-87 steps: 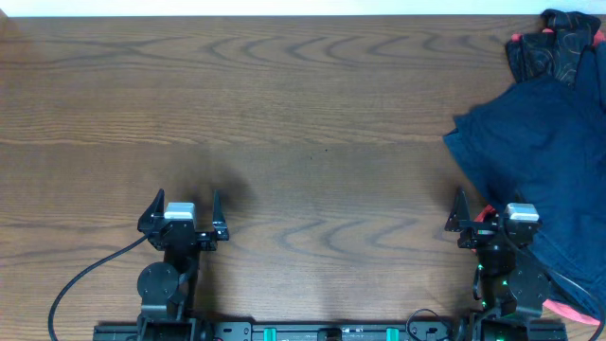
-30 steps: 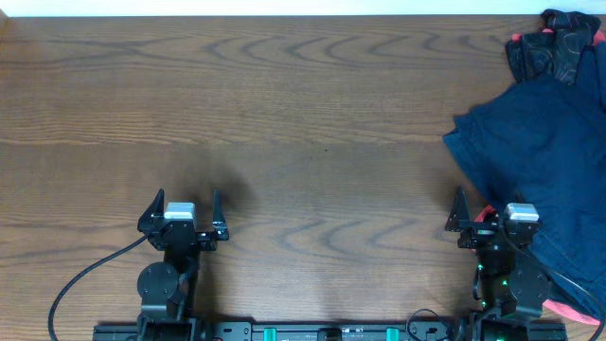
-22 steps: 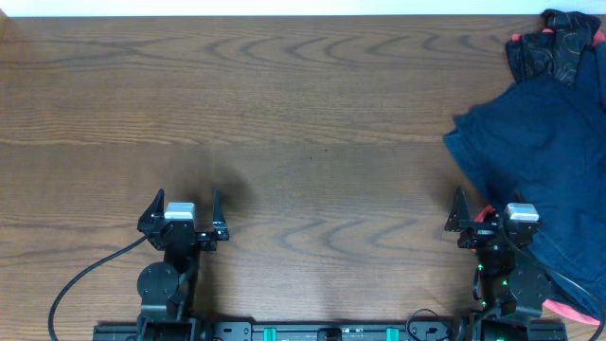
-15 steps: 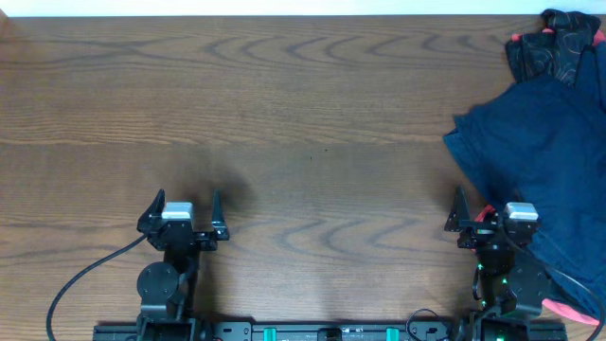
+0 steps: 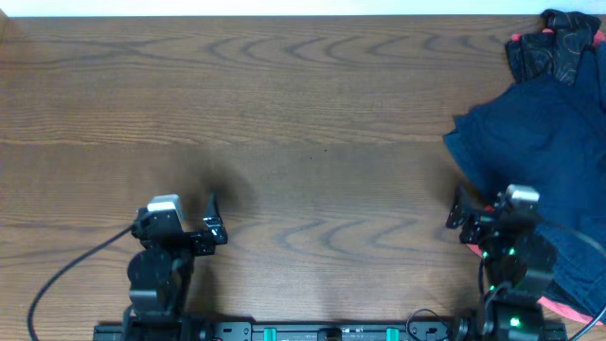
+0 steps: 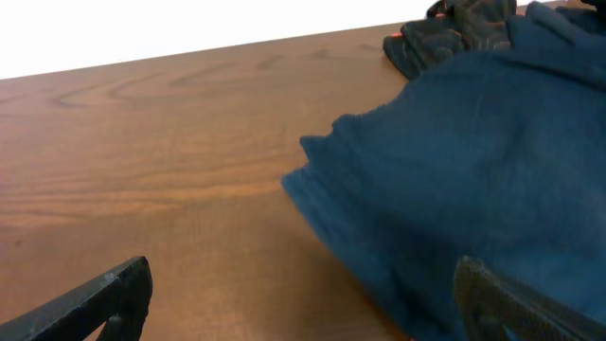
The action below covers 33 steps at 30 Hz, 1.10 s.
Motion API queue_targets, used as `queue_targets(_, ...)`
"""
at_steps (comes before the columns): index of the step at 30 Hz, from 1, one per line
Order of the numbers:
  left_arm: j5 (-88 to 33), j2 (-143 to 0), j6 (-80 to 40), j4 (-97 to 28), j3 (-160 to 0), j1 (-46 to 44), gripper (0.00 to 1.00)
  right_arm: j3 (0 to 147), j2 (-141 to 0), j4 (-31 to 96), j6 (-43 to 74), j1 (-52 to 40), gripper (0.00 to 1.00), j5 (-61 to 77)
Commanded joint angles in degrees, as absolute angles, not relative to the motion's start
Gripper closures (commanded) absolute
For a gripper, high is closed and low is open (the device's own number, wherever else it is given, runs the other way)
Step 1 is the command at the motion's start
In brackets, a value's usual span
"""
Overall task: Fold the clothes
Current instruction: 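Reach the right gripper into the navy clothing pile and grasp a garment edge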
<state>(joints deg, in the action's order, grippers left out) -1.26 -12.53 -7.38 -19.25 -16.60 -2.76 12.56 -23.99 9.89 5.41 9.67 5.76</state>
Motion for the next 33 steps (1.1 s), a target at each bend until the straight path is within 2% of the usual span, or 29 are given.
queue_targets(1, -1.04, -19.79, -8.27, -23.38, -23.51, -2.52, 0.02, 19.64, -32.18, 11.70, 5.96, 9.30, 0.01, 5.37)
queue_targets(13, -9.19, -49.23, -8.25, -44.21, -46.24, -2.52, 0.02, 50.87, -70.11, 31.29, 2.50, 9.30, 0.01, 6.13)
queue_targets(19, -13.72, -54.35, -8.27, -45.43, -47.33, -2.52, 0.02, 54.63, -79.42, 24.58, 0.97, 9.32, 0.01, 4.58)
queue_targets(23, -13.72, -54.87, -8.27, -45.67, -47.33, -2.52, 0.02, 54.63, -86.02, 21.56, 0.99, 9.30, 0.07, -0.75)
queue_targets(28, -13.69, -54.89, -8.25, -45.21, -47.33, -2.52, 0.02, 54.63, -93.58, 19.51, 1.80, 9.30, 0.27, -3.38)
queue_targets(33, -13.69, -54.87, -8.27, -44.93, -47.33, -2.52, 0.02, 54.63, -99.39, 16.47, 4.82, 9.30, 0.28, -11.20)
